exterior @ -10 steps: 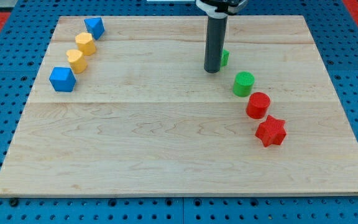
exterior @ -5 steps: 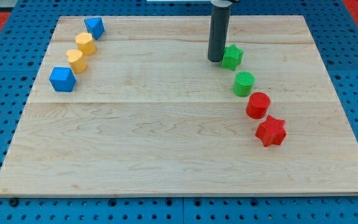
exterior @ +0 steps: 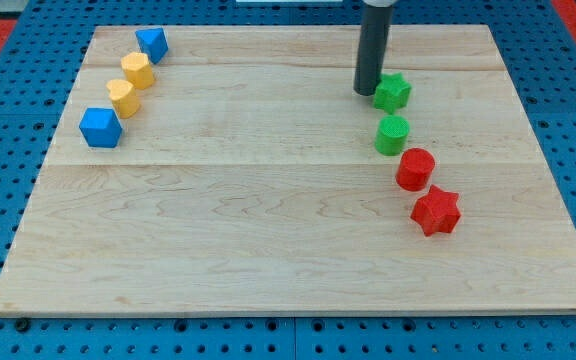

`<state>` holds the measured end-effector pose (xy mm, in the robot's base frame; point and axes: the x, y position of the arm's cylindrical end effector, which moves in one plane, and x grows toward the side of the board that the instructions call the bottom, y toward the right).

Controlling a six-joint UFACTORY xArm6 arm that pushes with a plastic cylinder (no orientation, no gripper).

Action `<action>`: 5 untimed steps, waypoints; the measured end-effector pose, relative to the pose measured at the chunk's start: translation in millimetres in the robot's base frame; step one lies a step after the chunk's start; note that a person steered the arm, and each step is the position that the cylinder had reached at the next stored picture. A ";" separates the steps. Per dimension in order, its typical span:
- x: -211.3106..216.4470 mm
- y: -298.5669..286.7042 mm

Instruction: Slide the green star above the green circle

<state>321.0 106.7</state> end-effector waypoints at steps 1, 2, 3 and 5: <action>13.8 0.4; 17.9 -9.2; 46.3 -47.5; 105.6 -23.9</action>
